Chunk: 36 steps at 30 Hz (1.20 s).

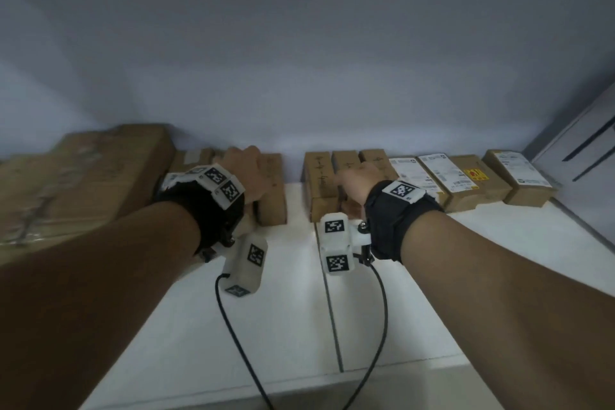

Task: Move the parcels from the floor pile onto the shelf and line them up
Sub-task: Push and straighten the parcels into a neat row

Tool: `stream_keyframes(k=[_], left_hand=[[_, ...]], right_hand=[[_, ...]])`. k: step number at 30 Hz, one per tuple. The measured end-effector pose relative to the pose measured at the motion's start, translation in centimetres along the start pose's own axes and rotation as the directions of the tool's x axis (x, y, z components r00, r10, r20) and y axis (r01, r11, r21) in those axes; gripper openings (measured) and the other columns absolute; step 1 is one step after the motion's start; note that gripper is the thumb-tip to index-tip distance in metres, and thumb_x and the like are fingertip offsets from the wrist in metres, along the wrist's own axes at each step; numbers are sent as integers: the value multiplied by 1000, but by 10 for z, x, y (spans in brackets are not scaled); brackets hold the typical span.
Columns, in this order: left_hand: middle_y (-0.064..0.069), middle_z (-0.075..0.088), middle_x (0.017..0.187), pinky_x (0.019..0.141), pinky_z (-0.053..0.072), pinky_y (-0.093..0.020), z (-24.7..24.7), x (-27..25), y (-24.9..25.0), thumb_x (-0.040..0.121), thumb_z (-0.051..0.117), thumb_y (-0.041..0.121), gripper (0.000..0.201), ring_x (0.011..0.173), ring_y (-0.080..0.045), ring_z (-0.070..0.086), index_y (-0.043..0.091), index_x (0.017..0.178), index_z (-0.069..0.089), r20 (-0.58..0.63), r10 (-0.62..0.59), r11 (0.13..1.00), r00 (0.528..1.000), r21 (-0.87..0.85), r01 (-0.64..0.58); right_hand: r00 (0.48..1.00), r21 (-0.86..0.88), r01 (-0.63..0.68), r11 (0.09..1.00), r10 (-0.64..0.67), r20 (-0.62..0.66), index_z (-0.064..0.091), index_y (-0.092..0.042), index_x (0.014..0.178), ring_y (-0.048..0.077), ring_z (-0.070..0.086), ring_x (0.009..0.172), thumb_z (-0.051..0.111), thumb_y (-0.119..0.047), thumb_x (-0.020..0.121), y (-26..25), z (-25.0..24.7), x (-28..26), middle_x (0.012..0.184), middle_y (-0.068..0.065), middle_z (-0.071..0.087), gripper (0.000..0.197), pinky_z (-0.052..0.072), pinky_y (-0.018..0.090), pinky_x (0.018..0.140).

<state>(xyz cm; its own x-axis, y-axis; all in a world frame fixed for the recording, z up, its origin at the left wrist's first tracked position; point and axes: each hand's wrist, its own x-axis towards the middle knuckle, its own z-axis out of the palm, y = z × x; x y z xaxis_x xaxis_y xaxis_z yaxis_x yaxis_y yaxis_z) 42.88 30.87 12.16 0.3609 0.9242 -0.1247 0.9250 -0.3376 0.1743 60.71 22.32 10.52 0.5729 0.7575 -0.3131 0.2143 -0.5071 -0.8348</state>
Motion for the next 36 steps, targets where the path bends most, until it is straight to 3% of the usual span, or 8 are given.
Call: stream_keyframes(k=[3, 8, 11, 14, 18, 21, 28, 36], left_hand=[[-5, 42, 144, 106, 40, -50, -3, -18, -37, 83, 38, 61, 67, 128, -36, 46, 24, 139, 39, 52, -114, 990, 992, 85, 109], [-16, 30, 150, 106, 36, -55, 7, -30, -65, 78, 68, 57, 81, 135, -43, 34, 30, 144, 29, 119, -207, 977, 971, 74, 200], [-18, 13, 156, 106, 35, -57, 8, -29, -72, 62, 72, 68, 101, 137, -49, 28, 37, 145, 23, 183, -209, 978, 961, 28, 208], [-19, -6, 159, 109, 34, -60, 17, -30, -79, 63, 81, 56, 109, 140, -54, 19, 38, 149, 16, 262, -189, 982, 946, 63, 178], [-21, 12, 155, 109, 30, -61, 28, -32, -83, 81, 73, 31, 79, 141, -50, 10, 31, 145, 27, 112, -121, 987, 986, 120, 107], [-15, 26, 149, 111, 30, -58, 25, -30, -95, 77, 72, 35, 79, 139, -44, 18, 33, 141, 28, 80, -90, 996, 993, 5, 90], [-14, 40, 140, 102, 34, -49, 20, -36, -79, 84, 64, 38, 54, 127, -34, 32, 20, 130, 41, -31, -375, 921, 926, -129, 369], [-16, 27, 140, 101, 39, -49, 14, -36, -71, 76, 75, 40, 82, 124, -37, 40, 18, 142, 32, 43, -404, 903, 914, -137, 406]], right_hand=[[992, -60, 21, 998, -13, 128, 62, -2, 107, 30, 67, 66, 58, -15, 86, -18, 33, -18, 80, 14, 64, 26, 58, 40, 67], [937, -158, 282, 946, -236, 259, 55, -55, 104, 27, 65, 97, 58, -41, 74, -17, 94, -26, 125, 4, 54, 34, 59, 45, 85], [870, -196, 436, 878, -355, 342, 63, -44, 122, 25, 62, 109, 59, -30, 80, -19, 120, -19, 135, 5, 51, 44, 56, 38, 94], [861, -260, 455, 852, -347, 372, 63, -32, 128, 20, 59, 117, 58, -28, 84, -17, 132, -14, 138, 1, 51, 45, 53, 35, 97], [864, -310, 449, 838, -319, 390, 55, -30, 137, 25, 53, 126, 54, -26, 85, -13, 136, -12, 144, 3, 48, 52, 48, 41, 104], [869, -303, 437, 847, -311, 386, 50, -30, 141, 24, 51, 129, 52, -24, 85, -12, 135, -14, 147, 3, 46, 56, 46, 41, 107], [926, -288, 353, 890, -289, 242, 56, -22, 132, 21, 52, 114, 53, -19, 92, -5, 113, -33, 132, 1, 46, 41, 43, 26, 96], [940, -393, 299, 870, -196, 280, 58, -31, 130, 26, 49, 129, 49, -28, 97, 2, 64, -19, 144, 1, 49, 34, 40, 40, 104]])
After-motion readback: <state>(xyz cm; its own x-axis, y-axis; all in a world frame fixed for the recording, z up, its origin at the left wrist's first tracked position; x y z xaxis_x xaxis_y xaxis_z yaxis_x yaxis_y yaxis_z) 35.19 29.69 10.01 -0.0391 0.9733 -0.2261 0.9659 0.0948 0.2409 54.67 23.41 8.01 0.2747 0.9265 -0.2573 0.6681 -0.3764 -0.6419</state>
